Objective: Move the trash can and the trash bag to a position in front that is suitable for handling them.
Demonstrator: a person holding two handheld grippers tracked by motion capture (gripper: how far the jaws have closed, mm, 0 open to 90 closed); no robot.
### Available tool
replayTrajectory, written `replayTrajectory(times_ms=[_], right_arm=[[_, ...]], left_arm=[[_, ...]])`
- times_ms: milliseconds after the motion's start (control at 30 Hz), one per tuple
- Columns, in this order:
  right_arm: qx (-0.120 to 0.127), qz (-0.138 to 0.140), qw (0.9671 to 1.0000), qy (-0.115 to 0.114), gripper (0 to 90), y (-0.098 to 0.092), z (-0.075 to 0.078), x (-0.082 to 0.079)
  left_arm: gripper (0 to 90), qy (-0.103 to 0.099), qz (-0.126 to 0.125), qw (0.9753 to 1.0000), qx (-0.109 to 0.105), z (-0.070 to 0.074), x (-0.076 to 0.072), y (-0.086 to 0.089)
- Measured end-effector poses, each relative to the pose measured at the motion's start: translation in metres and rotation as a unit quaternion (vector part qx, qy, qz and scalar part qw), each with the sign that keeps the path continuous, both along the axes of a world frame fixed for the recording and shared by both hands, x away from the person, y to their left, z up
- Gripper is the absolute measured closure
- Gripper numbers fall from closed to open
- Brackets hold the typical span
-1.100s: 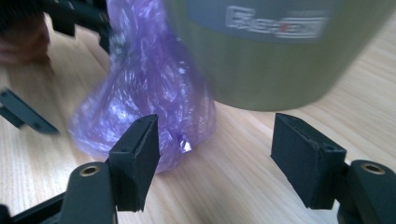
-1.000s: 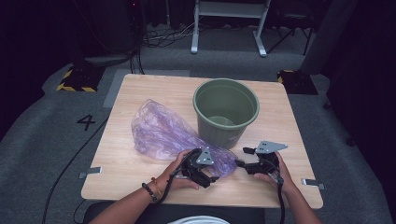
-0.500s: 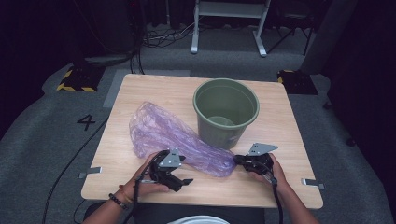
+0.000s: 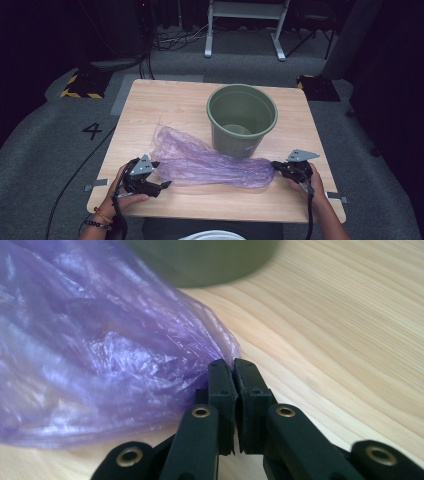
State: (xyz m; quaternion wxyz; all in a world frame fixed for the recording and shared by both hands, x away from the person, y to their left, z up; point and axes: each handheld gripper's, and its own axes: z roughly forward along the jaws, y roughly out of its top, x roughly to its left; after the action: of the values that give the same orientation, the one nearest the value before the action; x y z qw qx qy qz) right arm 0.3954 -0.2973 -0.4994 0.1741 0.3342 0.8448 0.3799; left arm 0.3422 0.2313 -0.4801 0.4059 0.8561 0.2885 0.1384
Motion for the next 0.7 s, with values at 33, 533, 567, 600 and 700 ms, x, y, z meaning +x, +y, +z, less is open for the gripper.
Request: replayTrajectory(times_ms=[33,533,567,600,700], right_arm=[[0.002,-0.006,1.0,0.002,86.7,-0.005,0.0,0.001],[0.048,-0.047,0.9962,-0.056,45.3,-0.022,0.032,-0.008],[0.053,-0.042,0.9954,-0.067,41.8,-0.017,0.038,-0.009],[0.066,-0.034,0.9937,-0.085,34.4,-0.005,0.047,-0.008],[0.079,-0.015,0.9933,-0.083,28.5,0.017,0.056,0.0]], left_arm=[[17.5,0.004,0.005,1.0,0.001,-0.002,0.003,0.002],[17.0,0.024,0.023,0.9988,0.036,-0.023,0.029,0.001],[17.0,0.03,0.022,0.9988,0.033,-0.023,0.032,0.002],[16.1,0.034,0.021,0.9987,0.031,-0.023,0.035,0.002],[15.5,0.034,0.017,0.9988,0.032,-0.023,0.036,0.001]])
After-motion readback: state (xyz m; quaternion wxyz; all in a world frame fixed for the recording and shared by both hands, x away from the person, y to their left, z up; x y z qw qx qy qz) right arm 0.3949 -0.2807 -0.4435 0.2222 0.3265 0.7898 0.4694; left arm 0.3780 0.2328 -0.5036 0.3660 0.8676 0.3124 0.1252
